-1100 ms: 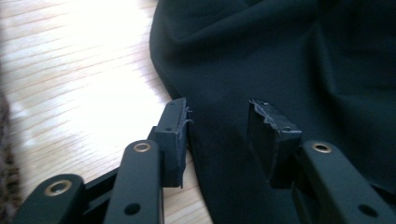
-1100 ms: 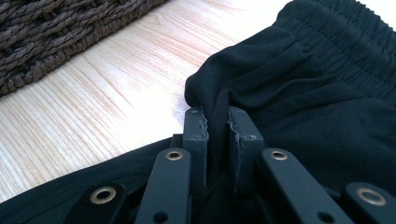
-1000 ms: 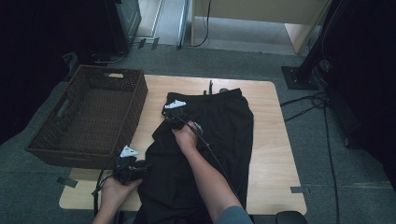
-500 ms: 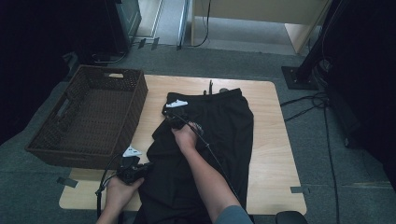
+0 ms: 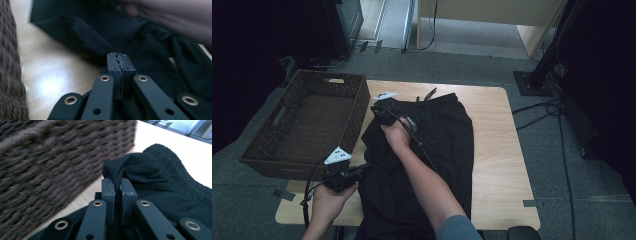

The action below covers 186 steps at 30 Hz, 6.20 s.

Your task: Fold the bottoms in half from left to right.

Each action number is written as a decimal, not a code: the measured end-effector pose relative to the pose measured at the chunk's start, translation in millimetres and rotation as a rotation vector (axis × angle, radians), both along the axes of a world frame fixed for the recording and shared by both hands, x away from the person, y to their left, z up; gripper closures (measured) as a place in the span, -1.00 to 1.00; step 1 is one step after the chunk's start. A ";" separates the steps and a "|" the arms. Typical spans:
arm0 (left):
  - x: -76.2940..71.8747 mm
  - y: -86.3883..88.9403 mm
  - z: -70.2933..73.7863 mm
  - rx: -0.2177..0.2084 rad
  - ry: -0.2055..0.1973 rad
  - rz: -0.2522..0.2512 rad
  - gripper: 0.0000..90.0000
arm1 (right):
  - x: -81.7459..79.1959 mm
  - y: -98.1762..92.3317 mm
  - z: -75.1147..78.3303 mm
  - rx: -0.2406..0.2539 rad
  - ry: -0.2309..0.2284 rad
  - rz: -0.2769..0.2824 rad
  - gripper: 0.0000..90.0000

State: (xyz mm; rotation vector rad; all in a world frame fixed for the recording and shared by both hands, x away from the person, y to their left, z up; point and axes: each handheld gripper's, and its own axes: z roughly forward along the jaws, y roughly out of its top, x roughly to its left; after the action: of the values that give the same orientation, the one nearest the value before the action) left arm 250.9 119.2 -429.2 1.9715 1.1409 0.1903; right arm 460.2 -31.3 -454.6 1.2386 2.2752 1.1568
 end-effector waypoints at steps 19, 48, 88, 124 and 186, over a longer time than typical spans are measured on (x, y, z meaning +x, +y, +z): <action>13.7 -139.0 31.1 -0.014 -0.056 -0.287 0.99 | -1.0 -115.2 75.5 0.036 -0.067 -0.045 0.87; 45.0 -189.4 -70.1 0.190 0.115 -0.363 0.98 | -10.6 -227.7 -45.8 -0.154 0.115 -0.282 0.87; 42.8 -132.2 -13.2 0.038 0.070 -0.290 0.57 | 22.6 -177.8 12.3 -0.065 -0.040 -0.245 0.54; 83.3 -71.9 -64.3 0.139 0.079 -0.084 0.38 | -102.0 -194.4 -51.9 -0.163 0.052 -0.032 0.51; 109.1 -80.8 -47.7 0.137 0.017 -0.109 0.20 | -112.3 -183.3 -38.6 -0.039 -0.018 0.001 0.38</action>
State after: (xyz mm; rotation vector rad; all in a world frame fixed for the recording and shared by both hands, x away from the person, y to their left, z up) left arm 359.9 38.4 -476.9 2.1534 1.0517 0.1992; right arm 347.9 -214.6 -493.2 1.2080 2.2745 1.1136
